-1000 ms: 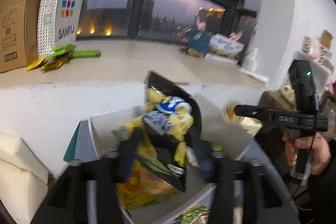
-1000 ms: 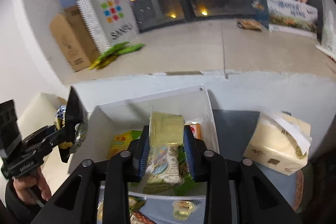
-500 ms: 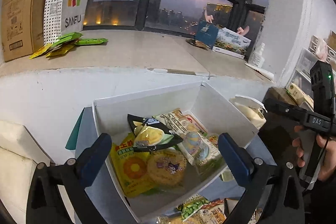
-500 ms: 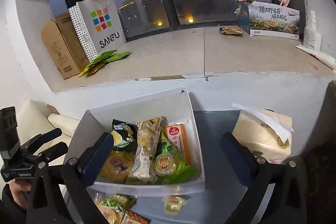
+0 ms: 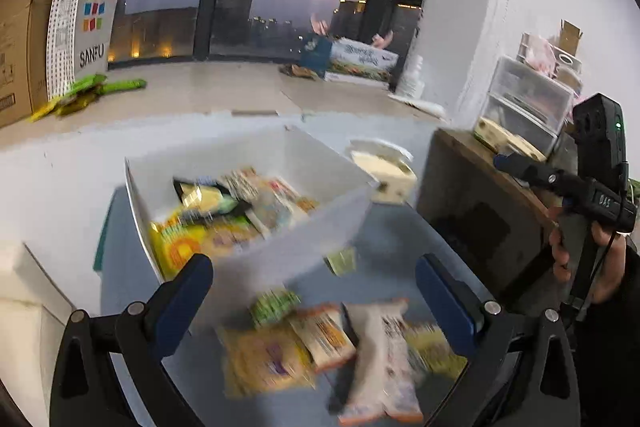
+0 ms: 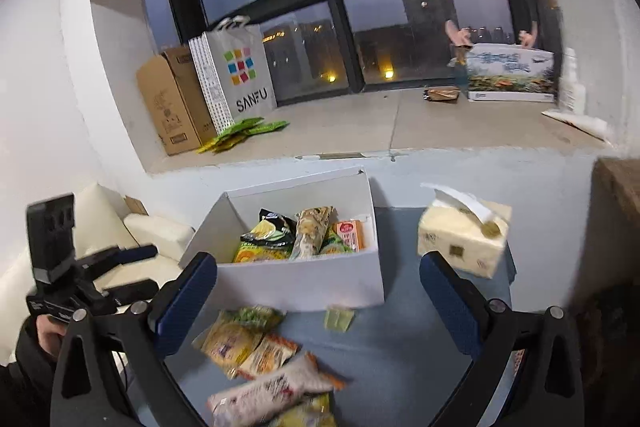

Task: Organize snacks
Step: 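Move both tools back over the remaining snack pile, then grasp the tall white printed bag with the left gripper while the right grasps the yellow-green bag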

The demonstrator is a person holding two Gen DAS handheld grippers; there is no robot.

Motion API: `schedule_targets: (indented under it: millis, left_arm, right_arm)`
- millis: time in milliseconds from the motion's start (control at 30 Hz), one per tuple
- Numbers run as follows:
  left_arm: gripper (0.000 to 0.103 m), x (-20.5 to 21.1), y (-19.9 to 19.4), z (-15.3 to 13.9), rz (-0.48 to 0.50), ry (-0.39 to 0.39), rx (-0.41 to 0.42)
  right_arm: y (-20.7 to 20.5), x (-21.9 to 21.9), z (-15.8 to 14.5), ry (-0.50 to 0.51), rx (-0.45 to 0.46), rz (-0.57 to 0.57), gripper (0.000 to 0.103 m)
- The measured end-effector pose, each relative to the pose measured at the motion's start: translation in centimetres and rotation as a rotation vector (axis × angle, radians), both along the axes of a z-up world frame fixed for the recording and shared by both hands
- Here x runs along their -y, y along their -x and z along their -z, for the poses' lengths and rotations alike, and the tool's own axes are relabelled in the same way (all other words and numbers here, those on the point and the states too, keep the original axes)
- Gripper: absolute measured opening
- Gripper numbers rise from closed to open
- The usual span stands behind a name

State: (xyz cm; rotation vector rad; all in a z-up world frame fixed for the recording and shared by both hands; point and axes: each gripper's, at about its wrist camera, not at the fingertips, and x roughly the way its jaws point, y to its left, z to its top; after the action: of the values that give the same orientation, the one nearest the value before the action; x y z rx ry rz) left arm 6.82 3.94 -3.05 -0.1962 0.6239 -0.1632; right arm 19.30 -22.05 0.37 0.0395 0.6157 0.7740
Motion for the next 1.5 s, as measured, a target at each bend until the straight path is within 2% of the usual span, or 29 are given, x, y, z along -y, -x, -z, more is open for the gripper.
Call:
schedule_targets:
  millis: [133, 267, 367, 467, 600, 933, 1033, 1233, 1367, 1500]
  left_arm:
    - [0.103, 1.3, 3.5, 1.7, -0.016, 0.054, -0.022]
    - [0.103, 2.4, 6.4, 3.0, -0.036, 0.052, -0.042]
    - [0.103, 2.9, 7.9, 3.0, -0.021, 0.052, -0.034]
    - [0.103, 3.5, 8.2, 3.3, 0.004, 0.036, -0.062]
    - [0.103, 3.8, 7.6, 3.5, 0.007, 0.017, -0.082]
    - [0.103, 5.1, 5.6, 4.5, 0.057, 0.003, -0.147]
    - [0.103, 6.0, 4.8, 4.9, 0.077, -0.023, -0.172]
    - [0.103, 7.7, 1.9, 6.3, 0.164, -0.019, -0.260]
    - [0.103, 8.3, -0.6, 7.4, 0.206, 0.001, -0.325]
    - [0.103, 9.3, -3.2, 9.3, 0.254, -0.028, -0.388]
  right_arm:
    - [4.2, 3.6, 1.5, -0.041, -0.007, 0.103, 0.103]
    - [7.9, 5.7, 3.8, -0.045, -0.032, 0.178, 0.103]
    - [9.2, 5.9, 5.1, -0.054, -0.060, 0.155, 0.103]
    - [9.3, 5.2, 5.5, -0.035, -0.069, 0.127, 0.103]
    - [9.5, 5.2, 5.9, -0.049, -0.067, 0.107, 0.103]
    - [9.2, 5.3, 7.3, -0.007, -0.095, 0.088, 0.103]
    - [9.3, 5.4, 7.7, 0.002, -0.106, 0.082, 0.103]
    - [10.1, 6.4, 8.6, 0.055, -0.114, 0.086, 0.103]
    - [10.1, 7.2, 9.3, 0.052, -0.141, 0.094, 0.103]
    - [9.8, 7.3, 9.8, 0.030, -0.177, 0.100, 0.103]
